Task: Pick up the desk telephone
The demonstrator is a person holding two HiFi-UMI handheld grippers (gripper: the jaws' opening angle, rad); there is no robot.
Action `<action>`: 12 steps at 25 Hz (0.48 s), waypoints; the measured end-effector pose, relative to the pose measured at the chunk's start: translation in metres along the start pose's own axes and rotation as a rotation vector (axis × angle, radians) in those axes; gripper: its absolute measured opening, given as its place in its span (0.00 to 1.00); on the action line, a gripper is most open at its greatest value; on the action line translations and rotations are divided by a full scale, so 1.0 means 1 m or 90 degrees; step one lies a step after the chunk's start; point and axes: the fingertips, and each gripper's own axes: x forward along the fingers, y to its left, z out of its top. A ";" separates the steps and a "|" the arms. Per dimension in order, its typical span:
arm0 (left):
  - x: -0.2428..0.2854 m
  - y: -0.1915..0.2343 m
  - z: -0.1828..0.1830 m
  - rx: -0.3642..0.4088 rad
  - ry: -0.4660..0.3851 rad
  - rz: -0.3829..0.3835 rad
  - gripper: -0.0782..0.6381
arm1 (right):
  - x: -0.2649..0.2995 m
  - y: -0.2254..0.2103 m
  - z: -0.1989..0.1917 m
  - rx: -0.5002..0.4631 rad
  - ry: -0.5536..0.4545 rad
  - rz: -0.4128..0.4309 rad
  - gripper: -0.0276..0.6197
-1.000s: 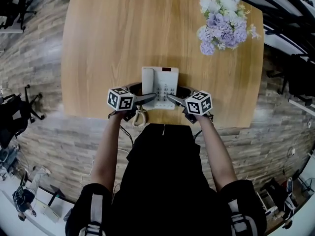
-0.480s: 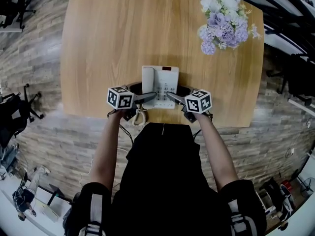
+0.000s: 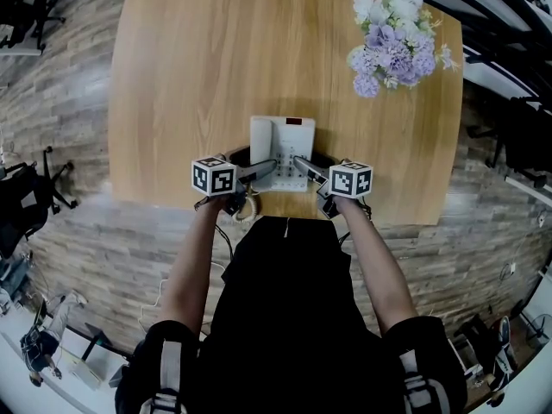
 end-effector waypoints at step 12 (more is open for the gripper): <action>0.000 0.001 0.000 -0.022 0.014 0.008 0.65 | 0.000 0.000 -0.001 0.012 -0.002 -0.011 0.42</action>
